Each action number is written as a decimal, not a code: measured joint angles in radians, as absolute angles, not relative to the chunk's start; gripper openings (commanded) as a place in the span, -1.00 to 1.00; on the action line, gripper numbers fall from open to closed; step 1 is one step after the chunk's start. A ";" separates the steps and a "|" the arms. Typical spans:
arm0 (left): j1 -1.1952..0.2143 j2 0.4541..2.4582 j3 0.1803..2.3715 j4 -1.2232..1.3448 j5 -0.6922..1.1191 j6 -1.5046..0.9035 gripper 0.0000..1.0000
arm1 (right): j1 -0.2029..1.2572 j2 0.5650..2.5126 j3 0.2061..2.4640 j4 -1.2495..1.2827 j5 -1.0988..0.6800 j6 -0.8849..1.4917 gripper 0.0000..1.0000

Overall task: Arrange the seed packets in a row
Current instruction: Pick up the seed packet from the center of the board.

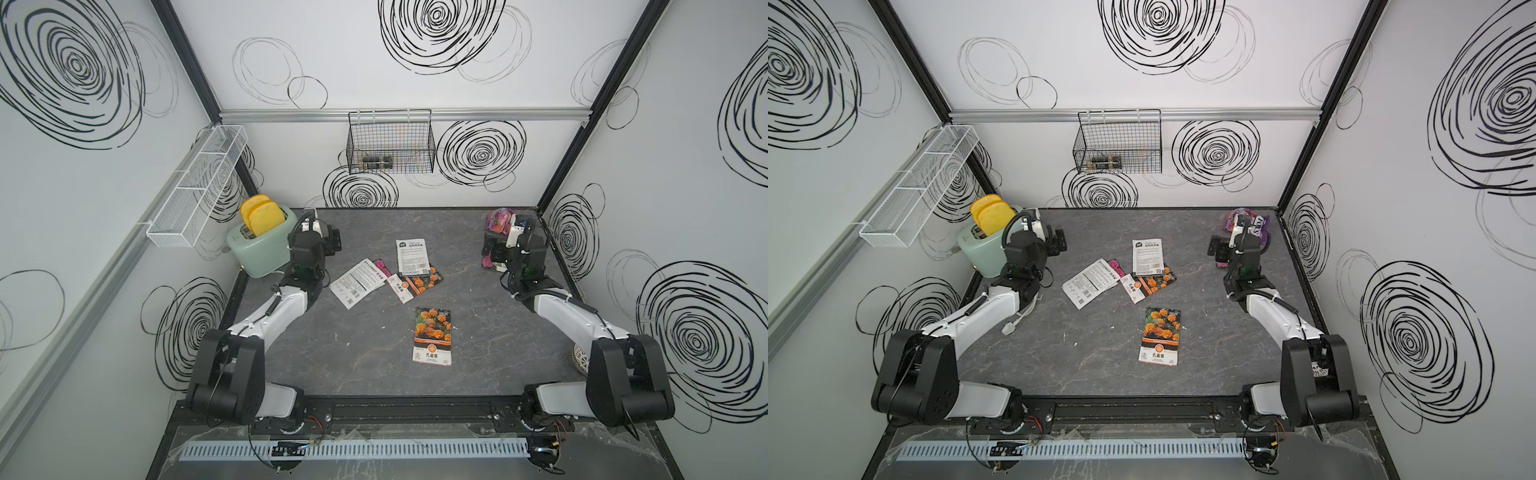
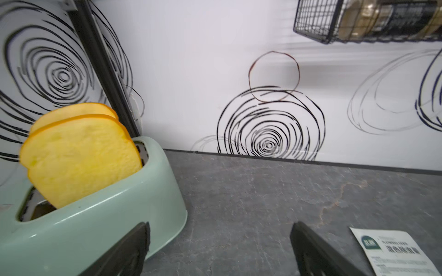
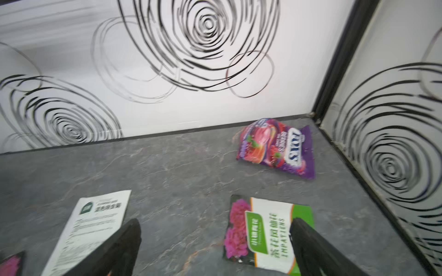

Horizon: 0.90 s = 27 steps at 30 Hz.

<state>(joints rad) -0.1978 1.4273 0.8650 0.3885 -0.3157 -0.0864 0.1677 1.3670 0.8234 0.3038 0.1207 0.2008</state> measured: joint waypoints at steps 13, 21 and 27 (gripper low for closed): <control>-0.393 1.581 0.929 -0.054 -0.178 -0.147 0.98 | 0.411 1.525 0.950 0.091 -0.291 0.372 0.88; -0.398 1.612 0.947 -0.110 -0.092 -0.175 0.99 | 0.426 1.530 0.933 0.070 -0.429 0.439 0.82; -0.328 1.732 1.025 -0.161 -0.067 -0.189 0.96 | 0.496 1.582 0.933 0.083 -0.488 0.476 0.78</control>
<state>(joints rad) -0.3283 1.7325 1.0252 -0.1612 -0.0666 -0.1886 0.4957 1.5822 0.9325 0.0826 -0.4881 0.4759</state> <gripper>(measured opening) 0.985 0.905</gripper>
